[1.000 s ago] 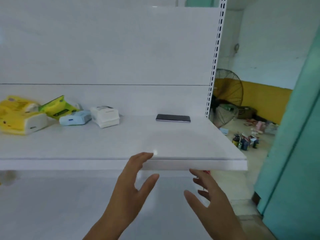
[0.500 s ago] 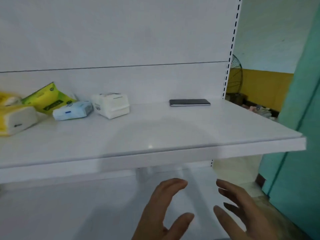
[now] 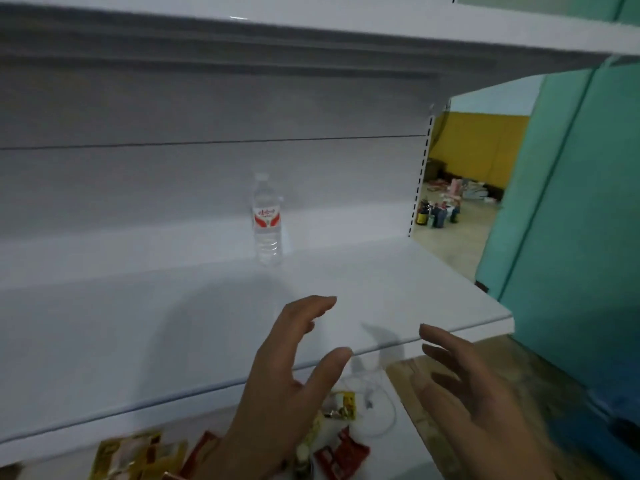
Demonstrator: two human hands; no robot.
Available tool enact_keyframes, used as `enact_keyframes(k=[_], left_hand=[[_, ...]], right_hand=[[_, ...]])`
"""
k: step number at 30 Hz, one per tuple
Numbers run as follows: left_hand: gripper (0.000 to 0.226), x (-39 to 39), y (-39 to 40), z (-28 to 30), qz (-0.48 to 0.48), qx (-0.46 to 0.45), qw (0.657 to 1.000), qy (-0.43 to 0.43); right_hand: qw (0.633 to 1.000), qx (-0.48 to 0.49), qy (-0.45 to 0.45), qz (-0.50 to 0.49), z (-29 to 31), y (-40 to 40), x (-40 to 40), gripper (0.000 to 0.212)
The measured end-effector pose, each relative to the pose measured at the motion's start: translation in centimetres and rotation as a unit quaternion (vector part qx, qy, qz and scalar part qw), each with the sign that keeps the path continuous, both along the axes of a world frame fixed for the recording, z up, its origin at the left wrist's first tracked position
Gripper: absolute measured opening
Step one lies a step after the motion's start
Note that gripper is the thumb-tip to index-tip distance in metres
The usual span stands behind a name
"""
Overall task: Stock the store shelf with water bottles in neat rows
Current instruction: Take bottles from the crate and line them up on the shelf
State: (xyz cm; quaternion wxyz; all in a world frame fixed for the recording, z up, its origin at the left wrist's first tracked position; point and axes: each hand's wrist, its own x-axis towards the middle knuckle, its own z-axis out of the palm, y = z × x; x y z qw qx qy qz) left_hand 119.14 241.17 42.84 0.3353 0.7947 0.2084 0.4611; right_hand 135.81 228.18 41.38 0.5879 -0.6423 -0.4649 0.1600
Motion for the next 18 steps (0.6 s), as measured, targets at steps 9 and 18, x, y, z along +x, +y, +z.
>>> enact_keyframes(k=[9,18], left_hand=[[0.045,-7.7,-1.2,-1.2,0.025,-0.032,0.999,0.017],[0.047,-10.1,-2.0,-2.8,0.065,-0.036,0.997,0.037]], right_hand=[[1.0,-0.023,-0.013,0.001,1.3,-0.4,-5.7,0.04],[0.998,-0.056,-0.01,0.022,-0.2,-1.1,-7.7,0.041]])
